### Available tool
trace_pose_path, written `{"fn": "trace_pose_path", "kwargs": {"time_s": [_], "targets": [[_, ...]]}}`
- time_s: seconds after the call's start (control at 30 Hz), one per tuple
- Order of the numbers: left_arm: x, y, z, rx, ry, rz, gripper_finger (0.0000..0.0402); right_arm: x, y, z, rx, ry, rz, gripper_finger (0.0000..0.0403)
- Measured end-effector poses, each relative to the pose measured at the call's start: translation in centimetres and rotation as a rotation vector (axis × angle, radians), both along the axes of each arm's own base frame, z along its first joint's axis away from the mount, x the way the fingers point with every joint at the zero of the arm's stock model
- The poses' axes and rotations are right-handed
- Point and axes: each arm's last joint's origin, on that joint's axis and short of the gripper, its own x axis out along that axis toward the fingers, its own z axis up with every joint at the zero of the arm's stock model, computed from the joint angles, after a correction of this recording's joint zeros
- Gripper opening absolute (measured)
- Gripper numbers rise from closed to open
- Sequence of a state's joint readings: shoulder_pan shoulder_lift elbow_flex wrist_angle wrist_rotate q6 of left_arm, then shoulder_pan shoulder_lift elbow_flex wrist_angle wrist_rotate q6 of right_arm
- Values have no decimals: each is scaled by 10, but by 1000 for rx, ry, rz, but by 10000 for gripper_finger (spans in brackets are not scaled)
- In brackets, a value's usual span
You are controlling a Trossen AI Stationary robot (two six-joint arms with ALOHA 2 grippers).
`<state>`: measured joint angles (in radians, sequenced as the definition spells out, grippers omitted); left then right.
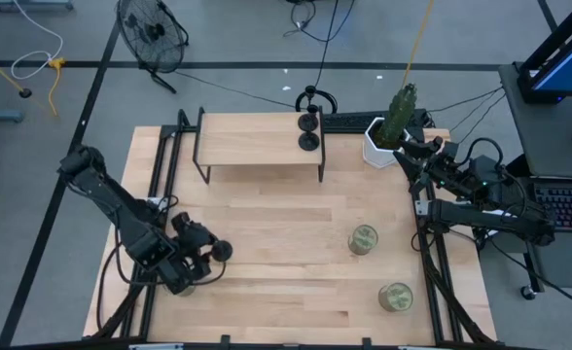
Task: Pick & Place candle stick holders
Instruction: Put the candle holder on the shelf
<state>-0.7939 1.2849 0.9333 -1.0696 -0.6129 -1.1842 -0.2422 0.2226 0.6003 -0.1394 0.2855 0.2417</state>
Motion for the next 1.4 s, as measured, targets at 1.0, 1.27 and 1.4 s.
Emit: {"fn": "trace_pose_path", "kwargs": {"time_s": [1.0,1.27,1.4], "targets": [[0,-4,0,-20,-155,77,259,0,0,0,0,0,0,208],[0,-3,0,-21,-155,80,184,0,0,0,0,0,0,208],[0,-3,1,-22,-156,81,150,0,0,0,0,0,0,208]]}}
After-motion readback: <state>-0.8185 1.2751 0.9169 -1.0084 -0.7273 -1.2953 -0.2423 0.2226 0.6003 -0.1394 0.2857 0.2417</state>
